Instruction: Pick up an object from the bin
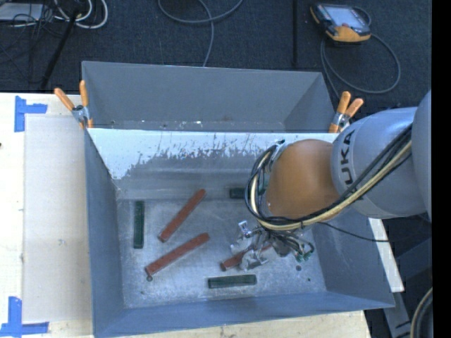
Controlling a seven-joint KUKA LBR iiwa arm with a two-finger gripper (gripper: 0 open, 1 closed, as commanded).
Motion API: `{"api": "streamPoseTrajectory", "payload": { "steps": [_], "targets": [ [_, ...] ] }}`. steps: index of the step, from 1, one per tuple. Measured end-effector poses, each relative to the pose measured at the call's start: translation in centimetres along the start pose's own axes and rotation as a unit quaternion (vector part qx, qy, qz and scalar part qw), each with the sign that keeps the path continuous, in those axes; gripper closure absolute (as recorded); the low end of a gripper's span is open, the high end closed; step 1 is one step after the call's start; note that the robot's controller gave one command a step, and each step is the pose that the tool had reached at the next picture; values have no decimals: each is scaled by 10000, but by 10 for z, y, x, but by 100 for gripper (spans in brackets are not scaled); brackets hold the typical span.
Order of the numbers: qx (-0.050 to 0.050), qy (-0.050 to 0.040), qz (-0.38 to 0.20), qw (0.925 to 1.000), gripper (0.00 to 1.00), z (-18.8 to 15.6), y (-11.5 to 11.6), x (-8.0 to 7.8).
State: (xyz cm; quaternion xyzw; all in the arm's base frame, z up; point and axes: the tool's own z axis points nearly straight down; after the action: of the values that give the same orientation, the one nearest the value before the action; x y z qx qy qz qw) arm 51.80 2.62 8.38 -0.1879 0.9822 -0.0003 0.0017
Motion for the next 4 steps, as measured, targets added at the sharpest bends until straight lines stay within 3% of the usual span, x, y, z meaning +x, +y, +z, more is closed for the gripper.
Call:
{"api": "streamPoseTrajectory", "payload": {
  "steps": [1, 4],
  "targets": [
    [-13, 35, -3, 10000, 100, -9, 1, 2],
    [-8, 15, 6, 10000, 100, -37, 1, 1]
  ]
}}
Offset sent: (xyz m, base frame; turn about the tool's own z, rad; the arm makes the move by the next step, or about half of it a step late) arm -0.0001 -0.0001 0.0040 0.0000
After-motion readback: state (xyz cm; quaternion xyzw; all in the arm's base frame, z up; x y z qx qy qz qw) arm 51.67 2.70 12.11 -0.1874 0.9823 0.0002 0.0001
